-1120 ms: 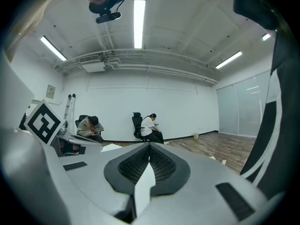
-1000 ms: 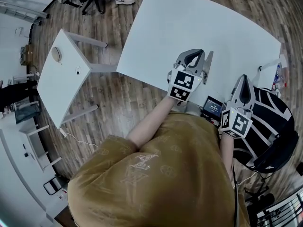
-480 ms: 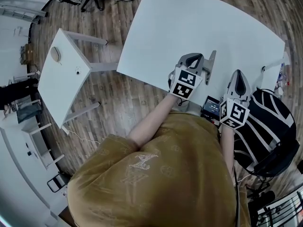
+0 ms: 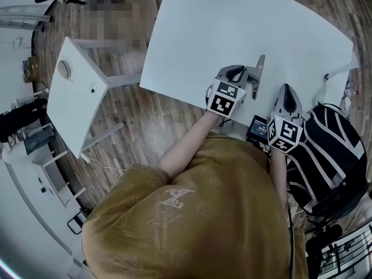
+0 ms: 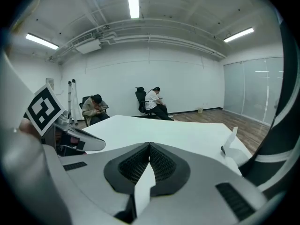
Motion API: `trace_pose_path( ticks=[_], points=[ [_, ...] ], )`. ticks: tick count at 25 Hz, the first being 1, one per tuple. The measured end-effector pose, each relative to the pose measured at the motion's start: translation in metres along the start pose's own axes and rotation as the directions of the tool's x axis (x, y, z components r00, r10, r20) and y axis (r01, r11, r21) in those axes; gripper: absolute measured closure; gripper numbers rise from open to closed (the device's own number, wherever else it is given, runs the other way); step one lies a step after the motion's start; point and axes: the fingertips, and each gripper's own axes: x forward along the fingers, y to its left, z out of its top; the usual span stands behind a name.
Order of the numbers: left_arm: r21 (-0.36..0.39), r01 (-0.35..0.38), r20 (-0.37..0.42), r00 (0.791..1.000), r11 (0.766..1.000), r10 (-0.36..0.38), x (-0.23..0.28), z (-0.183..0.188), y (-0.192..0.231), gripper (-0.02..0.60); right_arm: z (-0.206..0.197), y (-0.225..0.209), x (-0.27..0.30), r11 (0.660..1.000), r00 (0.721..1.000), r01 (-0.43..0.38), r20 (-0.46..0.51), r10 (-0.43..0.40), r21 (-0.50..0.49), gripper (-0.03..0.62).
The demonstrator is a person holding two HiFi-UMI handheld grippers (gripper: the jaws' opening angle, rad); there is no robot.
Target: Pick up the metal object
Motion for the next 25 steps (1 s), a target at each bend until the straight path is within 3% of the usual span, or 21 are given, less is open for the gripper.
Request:
trace_pose_path(
  ticks=[8,14,22,25],
  points=[
    [-0.135,0.078,-0.096,0.991,0.988,-0.092,0.018,-0.025,-0.005,0.482,-0.014,-0.002,0.003,1.000,0.999,0.005,-0.040,-0.005,0.002,0.586],
    [-0.347,0.149,-0.109,0.974,0.926,-0.198,0.030,-0.035,-0.007,0.482,-0.020,0.000,0.003,1.000,0.999,0.005,-0.053,-0.005,0.002,0.586],
    [-0.437,0.170,-0.100,0.967,0.883,-0.236,0.034,-0.030,-0.006,0.482,-0.021,-0.002,0.005,1.000,0.998,0.014,-0.057,-0.014,0.001,0.585],
    [-0.486,0.180,-0.094,0.962,0.855,-0.256,0.035,-0.032,-0.008,0.483,-0.021,-0.002,0.005,1.000,0.998,0.013,-0.060,-0.013,-0.004,0.586]
  ],
)
